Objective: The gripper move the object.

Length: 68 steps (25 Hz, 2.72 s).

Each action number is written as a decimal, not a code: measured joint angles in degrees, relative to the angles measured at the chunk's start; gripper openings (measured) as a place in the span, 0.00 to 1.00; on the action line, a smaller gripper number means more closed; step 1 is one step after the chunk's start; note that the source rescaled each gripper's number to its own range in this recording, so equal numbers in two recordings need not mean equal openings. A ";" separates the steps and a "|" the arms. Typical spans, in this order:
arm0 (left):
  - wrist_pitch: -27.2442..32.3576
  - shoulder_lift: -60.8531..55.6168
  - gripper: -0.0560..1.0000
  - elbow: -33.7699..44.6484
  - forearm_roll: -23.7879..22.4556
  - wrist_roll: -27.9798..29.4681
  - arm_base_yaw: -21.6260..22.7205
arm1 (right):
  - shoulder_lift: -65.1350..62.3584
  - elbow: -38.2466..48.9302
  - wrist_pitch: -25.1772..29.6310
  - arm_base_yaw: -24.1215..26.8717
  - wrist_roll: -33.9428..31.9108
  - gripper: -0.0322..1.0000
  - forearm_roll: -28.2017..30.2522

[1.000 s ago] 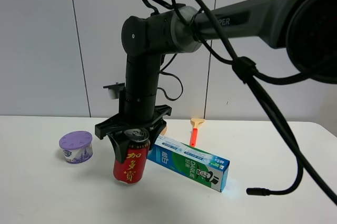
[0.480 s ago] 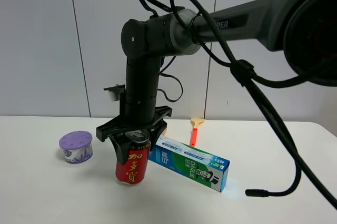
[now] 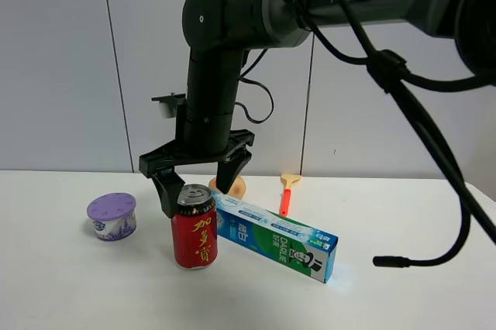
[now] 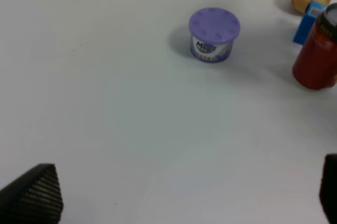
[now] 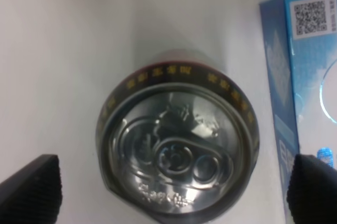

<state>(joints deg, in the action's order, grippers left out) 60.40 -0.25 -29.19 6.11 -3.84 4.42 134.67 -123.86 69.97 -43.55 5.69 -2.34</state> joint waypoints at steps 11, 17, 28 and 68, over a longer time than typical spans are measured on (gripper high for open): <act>0.00 0.00 1.00 0.00 0.00 0.00 0.00 | -13.57 0.00 0.15 0.00 -0.59 0.61 6.74; 0.00 0.00 1.00 0.00 0.00 0.00 0.00 | -24.77 0.00 0.21 0.00 -3.72 0.61 11.85; 0.00 0.00 1.00 0.00 0.00 0.00 0.00 | -31.78 0.00 0.31 0.00 -7.90 0.61 28.48; 0.00 0.00 1.00 0.00 0.00 0.00 0.00 | -62.13 1.41 0.09 23.18 -7.01 0.99 24.33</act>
<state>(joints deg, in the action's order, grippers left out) 60.40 -0.25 -29.19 6.11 -3.84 4.42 72.53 -122.45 70.06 -20.38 -1.32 21.99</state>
